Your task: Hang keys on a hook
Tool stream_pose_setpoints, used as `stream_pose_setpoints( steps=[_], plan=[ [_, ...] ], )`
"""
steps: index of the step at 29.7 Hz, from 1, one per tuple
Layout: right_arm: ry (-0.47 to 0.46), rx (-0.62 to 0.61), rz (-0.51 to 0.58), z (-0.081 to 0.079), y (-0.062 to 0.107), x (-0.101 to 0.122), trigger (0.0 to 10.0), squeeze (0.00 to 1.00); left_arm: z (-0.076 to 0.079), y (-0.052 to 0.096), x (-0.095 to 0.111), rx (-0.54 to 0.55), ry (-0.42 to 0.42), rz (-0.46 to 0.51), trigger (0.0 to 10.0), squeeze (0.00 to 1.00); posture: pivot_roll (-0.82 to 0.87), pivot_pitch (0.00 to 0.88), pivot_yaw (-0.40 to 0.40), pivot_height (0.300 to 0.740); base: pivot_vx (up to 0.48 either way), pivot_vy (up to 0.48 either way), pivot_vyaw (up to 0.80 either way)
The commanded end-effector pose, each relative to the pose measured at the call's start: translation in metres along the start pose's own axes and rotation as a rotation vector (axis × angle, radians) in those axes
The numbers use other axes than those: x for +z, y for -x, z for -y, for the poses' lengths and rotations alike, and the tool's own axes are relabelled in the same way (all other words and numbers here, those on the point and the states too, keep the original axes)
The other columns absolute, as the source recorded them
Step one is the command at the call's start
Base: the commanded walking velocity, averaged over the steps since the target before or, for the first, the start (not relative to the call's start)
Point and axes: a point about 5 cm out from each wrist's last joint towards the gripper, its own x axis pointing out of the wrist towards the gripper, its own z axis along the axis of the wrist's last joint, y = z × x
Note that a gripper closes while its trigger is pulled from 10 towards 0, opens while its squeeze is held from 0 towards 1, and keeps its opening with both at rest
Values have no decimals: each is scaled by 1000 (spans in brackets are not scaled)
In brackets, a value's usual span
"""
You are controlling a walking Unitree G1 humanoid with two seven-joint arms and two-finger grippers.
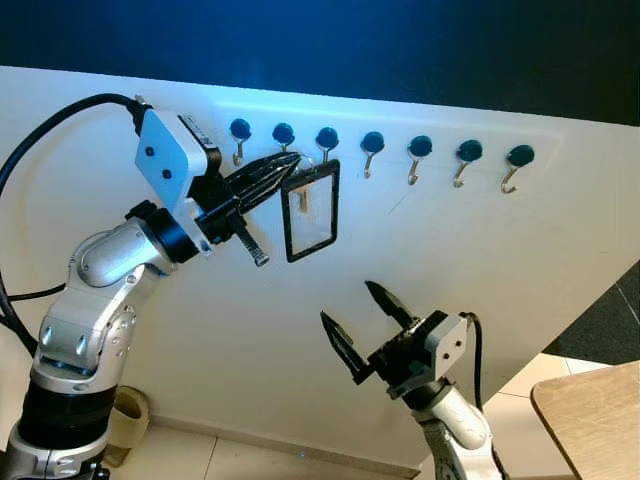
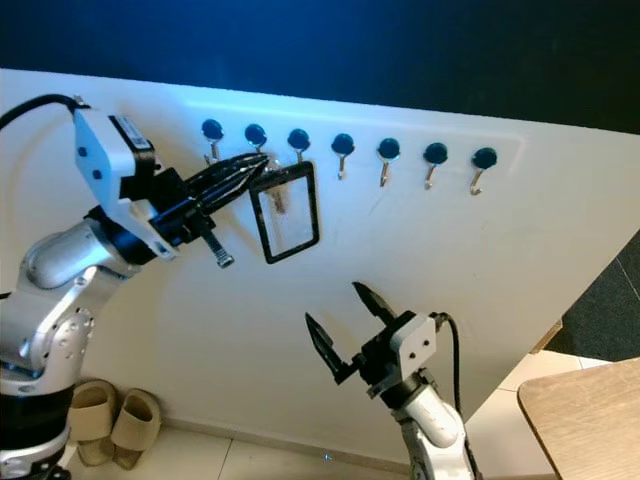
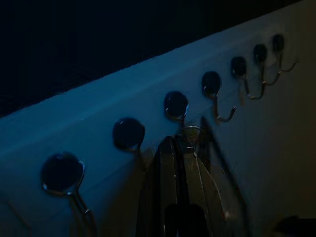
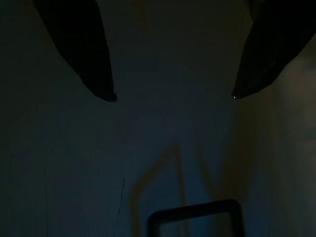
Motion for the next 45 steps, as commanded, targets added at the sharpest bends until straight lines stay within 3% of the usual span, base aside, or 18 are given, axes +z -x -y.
stream_pose_setpoints(
  steps=[1, 15, 23, 33, 45],
  plan=[
    [-17, 17, -11, -4, 2, -1, 10000, 0, -3, -2, -4, 17, -20, -51, 10000, 0, 35, 61, -22, 740, 0, 0, 0],
    [-25, 24, -19, -4, 3, 0, 10000, 0, -10, 3, -11, 50, -52, -128, 10000, 0, 39, 58, -25, 740, 0, 0, 0],
    [-28, 23, -17, -4, 2, 0, 10000, 0, -15, 0, 3, 79, -40, -58, 10000, 0, 42, 64, -26, 740, 0, 0, 0],
    [-29, 15, -14, -4, 1, 2, 10000, 0, -8, -10, 15, 52, -9, 27, 10000, 0, 39, 65, -23, 740, 0, 0, 0],
    [-26, 16, -14, -3, 0, 3, 10000, 0, 5, -15, 3, -4, -38, -53, 10000, 0, 41, 65, -22, 740, 0, 0, 0]
  ],
)
